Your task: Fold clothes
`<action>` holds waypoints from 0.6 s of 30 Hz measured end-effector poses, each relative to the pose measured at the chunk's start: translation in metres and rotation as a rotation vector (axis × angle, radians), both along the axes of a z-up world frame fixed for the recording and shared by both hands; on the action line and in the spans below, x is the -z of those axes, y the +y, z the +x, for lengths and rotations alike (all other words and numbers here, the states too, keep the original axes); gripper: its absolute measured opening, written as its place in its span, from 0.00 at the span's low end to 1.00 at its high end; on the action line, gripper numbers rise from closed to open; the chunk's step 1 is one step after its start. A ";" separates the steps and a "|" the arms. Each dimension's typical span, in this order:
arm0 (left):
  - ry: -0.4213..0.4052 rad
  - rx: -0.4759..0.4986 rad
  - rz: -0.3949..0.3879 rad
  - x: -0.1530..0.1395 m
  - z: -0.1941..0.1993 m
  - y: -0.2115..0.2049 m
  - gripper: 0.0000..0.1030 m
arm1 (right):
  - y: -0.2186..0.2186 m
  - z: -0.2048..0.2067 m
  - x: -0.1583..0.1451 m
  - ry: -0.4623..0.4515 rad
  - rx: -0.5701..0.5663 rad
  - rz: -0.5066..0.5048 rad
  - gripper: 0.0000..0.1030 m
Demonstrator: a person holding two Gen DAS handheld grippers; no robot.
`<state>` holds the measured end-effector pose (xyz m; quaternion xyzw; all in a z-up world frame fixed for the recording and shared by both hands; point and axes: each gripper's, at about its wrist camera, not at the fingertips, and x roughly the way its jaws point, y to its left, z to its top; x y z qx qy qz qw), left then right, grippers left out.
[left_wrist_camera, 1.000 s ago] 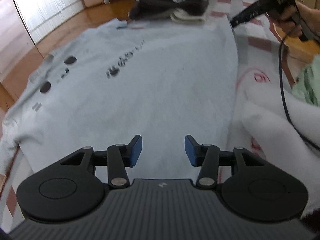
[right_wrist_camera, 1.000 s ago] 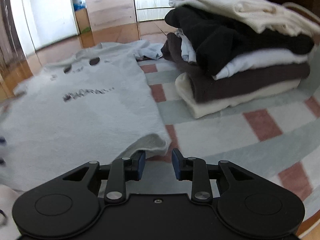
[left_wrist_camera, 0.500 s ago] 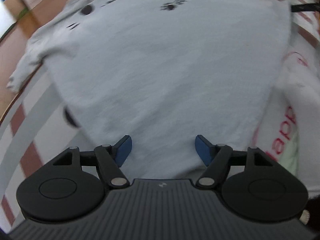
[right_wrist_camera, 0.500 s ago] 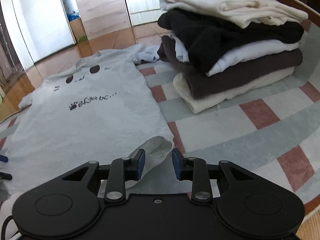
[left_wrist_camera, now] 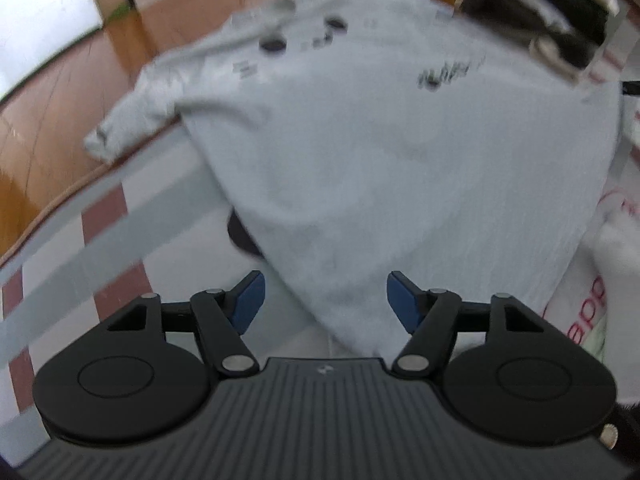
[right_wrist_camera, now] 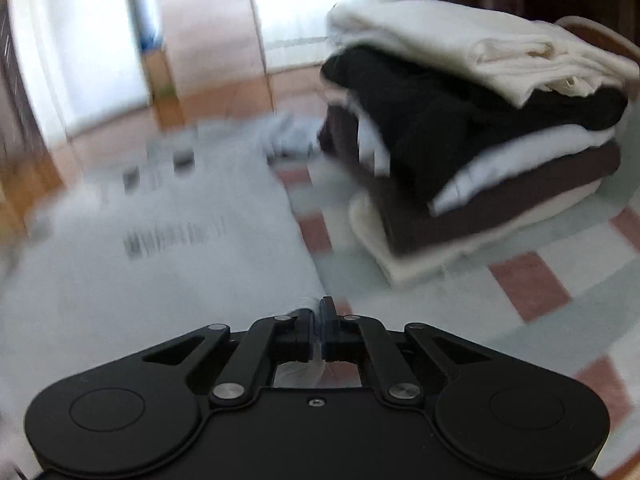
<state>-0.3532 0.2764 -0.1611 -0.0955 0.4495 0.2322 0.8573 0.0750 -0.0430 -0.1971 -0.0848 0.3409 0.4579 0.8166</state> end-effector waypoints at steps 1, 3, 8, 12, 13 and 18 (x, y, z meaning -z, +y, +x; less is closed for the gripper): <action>-0.023 0.018 -0.011 -0.002 0.001 0.002 0.42 | 0.008 0.004 -0.005 -0.023 0.002 -0.006 0.03; -0.036 0.027 -0.038 0.000 0.003 0.003 0.36 | 0.029 0.010 -0.014 -0.093 0.003 -0.056 0.03; -0.011 0.066 -0.116 0.011 0.005 -0.004 0.31 | 0.067 0.018 -0.024 -0.131 0.013 -0.140 0.03; 0.094 0.098 -0.160 0.029 0.010 -0.017 0.47 | 0.082 0.015 -0.021 -0.155 0.016 -0.188 0.04; 0.125 0.107 -0.140 0.033 0.012 -0.024 0.47 | 0.084 0.014 -0.020 -0.162 0.015 -0.198 0.04; 0.264 0.230 -0.020 0.043 0.025 -0.054 0.80 | 0.089 0.013 -0.015 -0.168 0.016 -0.233 0.04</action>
